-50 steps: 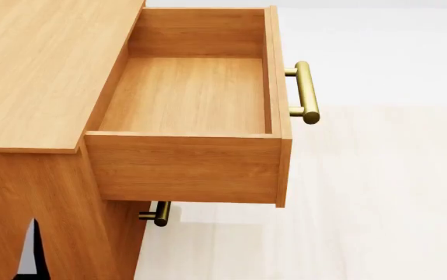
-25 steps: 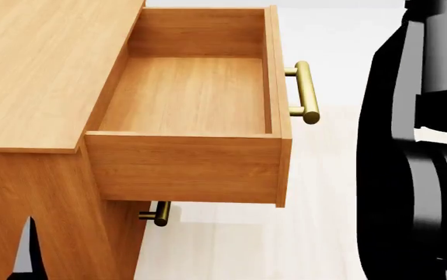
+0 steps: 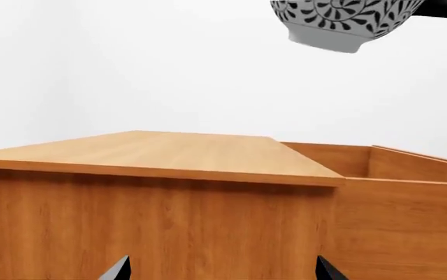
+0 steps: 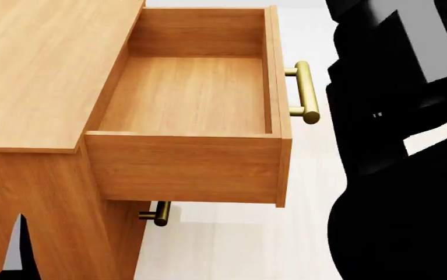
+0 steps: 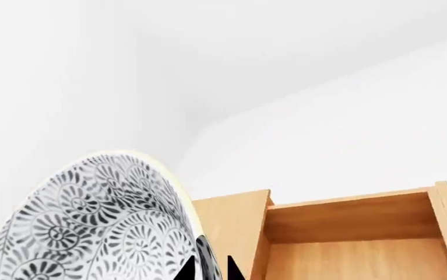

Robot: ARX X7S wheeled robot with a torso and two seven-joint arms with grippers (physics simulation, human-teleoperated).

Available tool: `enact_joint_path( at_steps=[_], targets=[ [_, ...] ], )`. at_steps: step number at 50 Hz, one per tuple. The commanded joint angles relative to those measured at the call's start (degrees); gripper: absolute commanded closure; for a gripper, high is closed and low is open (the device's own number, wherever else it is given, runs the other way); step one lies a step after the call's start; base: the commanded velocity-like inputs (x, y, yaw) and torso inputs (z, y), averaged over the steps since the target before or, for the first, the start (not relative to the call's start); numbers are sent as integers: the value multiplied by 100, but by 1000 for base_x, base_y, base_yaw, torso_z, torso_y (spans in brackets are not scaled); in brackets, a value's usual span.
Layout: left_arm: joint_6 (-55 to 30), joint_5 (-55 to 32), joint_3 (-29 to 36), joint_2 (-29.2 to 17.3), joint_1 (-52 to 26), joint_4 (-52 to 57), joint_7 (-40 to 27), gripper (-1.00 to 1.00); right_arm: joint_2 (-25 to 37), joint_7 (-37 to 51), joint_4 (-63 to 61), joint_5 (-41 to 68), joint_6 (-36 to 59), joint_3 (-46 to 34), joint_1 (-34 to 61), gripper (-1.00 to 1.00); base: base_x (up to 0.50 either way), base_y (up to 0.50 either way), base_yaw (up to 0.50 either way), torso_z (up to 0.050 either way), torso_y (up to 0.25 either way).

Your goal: Put the bowl on top of the cabinet.

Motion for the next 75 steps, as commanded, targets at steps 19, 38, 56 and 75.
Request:
enact_joint_path(
  at_steps=[19, 38, 56, 75],
  targets=[
    [-225, -360, -336, 19, -44, 372, 32, -100, -135, 68, -1299, 3359, -882, -2885, 30, 100, 0, 0, 0, 0, 0],
    [-200, -506, -423, -31, -28, 432, -4, -100, -135, 107, -2293, 3564, -1263, -2779, -175, 100, 0, 0, 0, 0, 0],
    [105, -405, -389, -5, 93, 217, 90, -100, -135, -40, -2443, 3845, -1536, -2759, -555, 100, 0, 0, 0, 0, 1],
    [152, -393, -359, -22, 113, 209, 72, -100, -135, -101, -2354, 3845, -1621, -2764, -882, 100, 0, 0, 0, 1, 0]
  ],
)
